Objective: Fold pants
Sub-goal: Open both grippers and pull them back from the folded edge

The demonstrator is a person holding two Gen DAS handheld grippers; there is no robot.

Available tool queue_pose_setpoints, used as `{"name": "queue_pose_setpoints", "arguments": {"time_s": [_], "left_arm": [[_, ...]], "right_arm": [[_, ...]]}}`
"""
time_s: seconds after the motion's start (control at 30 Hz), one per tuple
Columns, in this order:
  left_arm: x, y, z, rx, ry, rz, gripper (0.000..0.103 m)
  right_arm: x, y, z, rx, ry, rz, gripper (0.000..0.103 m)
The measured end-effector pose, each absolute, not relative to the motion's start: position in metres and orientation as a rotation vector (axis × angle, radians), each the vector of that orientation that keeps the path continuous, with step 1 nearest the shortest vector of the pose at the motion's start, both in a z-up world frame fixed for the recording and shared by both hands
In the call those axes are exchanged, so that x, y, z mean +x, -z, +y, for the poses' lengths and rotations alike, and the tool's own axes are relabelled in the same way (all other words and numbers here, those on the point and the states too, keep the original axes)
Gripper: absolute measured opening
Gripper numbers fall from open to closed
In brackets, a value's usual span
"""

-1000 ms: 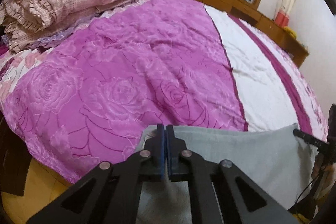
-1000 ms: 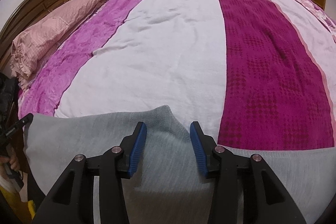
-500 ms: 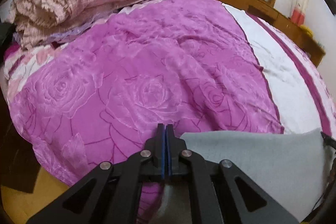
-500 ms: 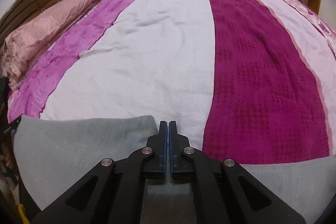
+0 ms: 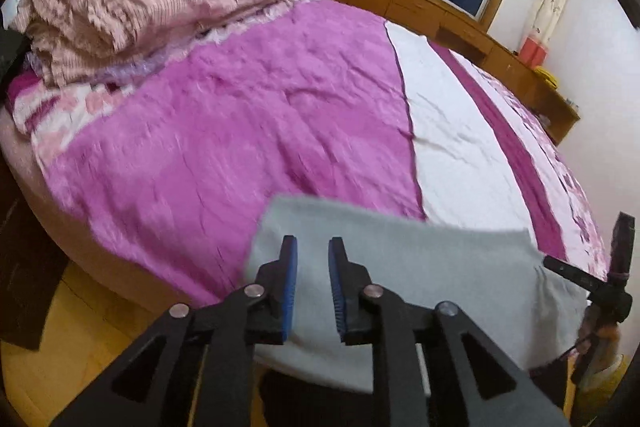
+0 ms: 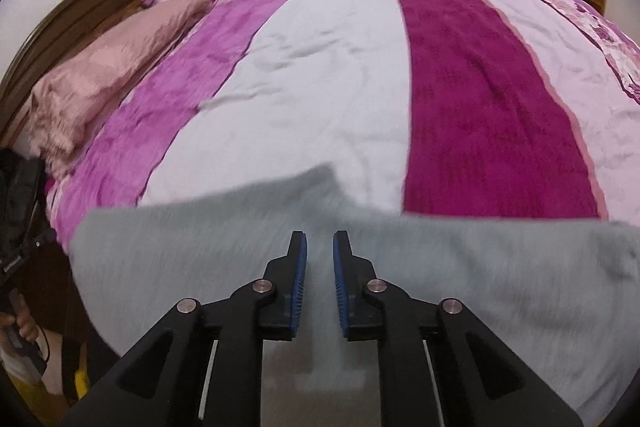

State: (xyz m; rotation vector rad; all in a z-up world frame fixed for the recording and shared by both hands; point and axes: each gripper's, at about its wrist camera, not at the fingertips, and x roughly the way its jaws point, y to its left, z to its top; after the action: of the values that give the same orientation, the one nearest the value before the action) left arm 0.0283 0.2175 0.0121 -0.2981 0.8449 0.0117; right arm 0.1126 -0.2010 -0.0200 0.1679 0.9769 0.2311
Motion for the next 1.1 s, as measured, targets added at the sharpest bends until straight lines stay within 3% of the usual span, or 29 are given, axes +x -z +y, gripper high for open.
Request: {"name": "queue_pose_setpoints", "arguments": {"time_s": [0.23, 0.43, 0.5, 0.57, 0.7, 0.83, 0.97, 1.1], "left_arm": [[0.026, 0.042, 0.222, -0.256, -0.138, 1.025, 0.028], [0.017, 0.017, 0.223, -0.291, -0.155, 0.966, 0.028], [0.016, 0.007, 0.217, -0.282, -0.142, 0.945, 0.031], [0.018, 0.000, 0.209, -0.277, -0.128, 0.934, 0.041], [0.024, -0.011, 0.186, -0.244, -0.111, 0.913, 0.041], [0.040, -0.005, 0.160, -0.252, -0.057, 0.949, 0.041], [0.056, 0.014, 0.137, -0.213, -0.055, 1.028, 0.042], [0.067, 0.029, 0.125, -0.148, -0.084, 1.036, 0.053]], "right_arm": [[0.108, 0.055, -0.181, 0.084, -0.210, 0.993, 0.011], [0.101, 0.042, -0.187, 0.115, -0.215, 1.014, 0.017], [0.096, 0.035, -0.194, 0.141, -0.216, 1.015, 0.022], [0.089, 0.027, -0.202, 0.146, -0.205, 1.002, 0.028], [0.066, 0.016, -0.227, 0.133, -0.149, 0.998, 0.035], [0.040, 0.016, -0.262, 0.161, -0.066, 1.026, 0.045], [0.016, 0.017, -0.305, 0.227, 0.025, 1.019, 0.047], [-0.002, 0.012, -0.347, 0.293, 0.100, 0.960, 0.049]]}}
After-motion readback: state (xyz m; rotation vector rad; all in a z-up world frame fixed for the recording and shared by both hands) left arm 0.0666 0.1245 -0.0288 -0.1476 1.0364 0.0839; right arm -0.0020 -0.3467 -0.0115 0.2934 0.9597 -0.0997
